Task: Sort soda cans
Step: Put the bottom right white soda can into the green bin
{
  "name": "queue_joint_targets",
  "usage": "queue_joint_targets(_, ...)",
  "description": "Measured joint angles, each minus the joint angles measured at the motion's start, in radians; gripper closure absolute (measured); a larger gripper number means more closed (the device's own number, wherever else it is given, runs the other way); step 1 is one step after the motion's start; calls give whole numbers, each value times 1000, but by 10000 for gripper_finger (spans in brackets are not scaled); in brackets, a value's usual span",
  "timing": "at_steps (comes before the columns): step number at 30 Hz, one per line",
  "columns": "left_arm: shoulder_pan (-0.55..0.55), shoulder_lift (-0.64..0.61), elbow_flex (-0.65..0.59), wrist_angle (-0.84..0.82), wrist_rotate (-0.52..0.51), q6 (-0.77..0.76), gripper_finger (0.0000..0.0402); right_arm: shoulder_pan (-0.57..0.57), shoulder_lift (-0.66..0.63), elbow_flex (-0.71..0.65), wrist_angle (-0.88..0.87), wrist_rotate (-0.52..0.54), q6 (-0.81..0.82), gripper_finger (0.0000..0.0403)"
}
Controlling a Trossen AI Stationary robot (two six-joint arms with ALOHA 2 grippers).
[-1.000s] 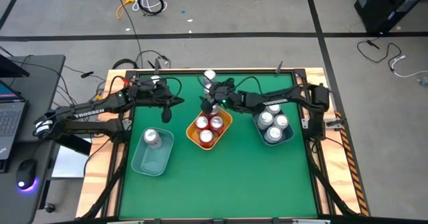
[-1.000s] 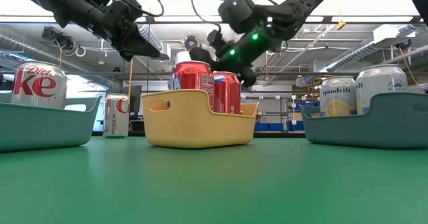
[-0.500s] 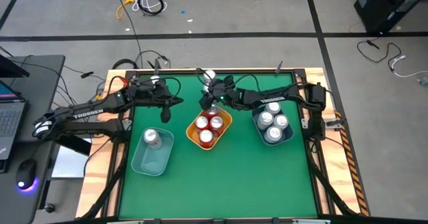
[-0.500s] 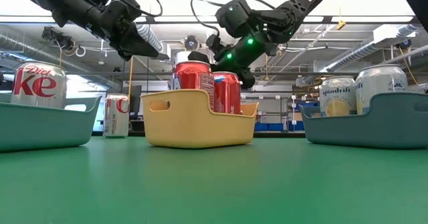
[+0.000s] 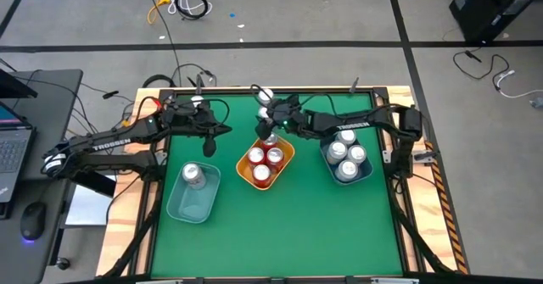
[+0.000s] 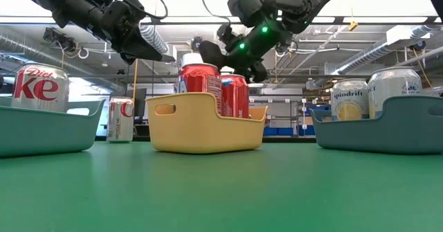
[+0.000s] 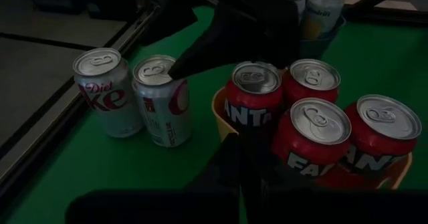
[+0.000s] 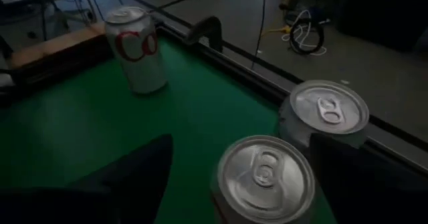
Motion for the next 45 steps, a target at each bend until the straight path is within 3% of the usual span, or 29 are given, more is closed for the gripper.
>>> queue_joint_targets(7,0,0,0,0,0,0,400,-21,42,0,-38,1,59,33)
queue_joint_targets(12,0,0,0,0,0,0,400,-37,98,2,28,-44,89,27)
queue_joint_targets(15,0,0,0,-1,0,0,400,-44,119,4,49,-55,120,46)
queue_joint_targets(20,0,0,0,-1,0,8,400,-46,111,2,59,-79,90,118)
queue_joint_targets(30,0,-54,0,-1,-7,5,400,-11,-12,-3,84,-114,-14,118)
queue_joint_targets(38,0,-214,0,-24,-13,-8,400,121,-126,0,111,-130,-42,118)
queue_joint_targets(45,0,-359,0,-71,-46,-19,400,301,-71,135,115,-134,-84,118)
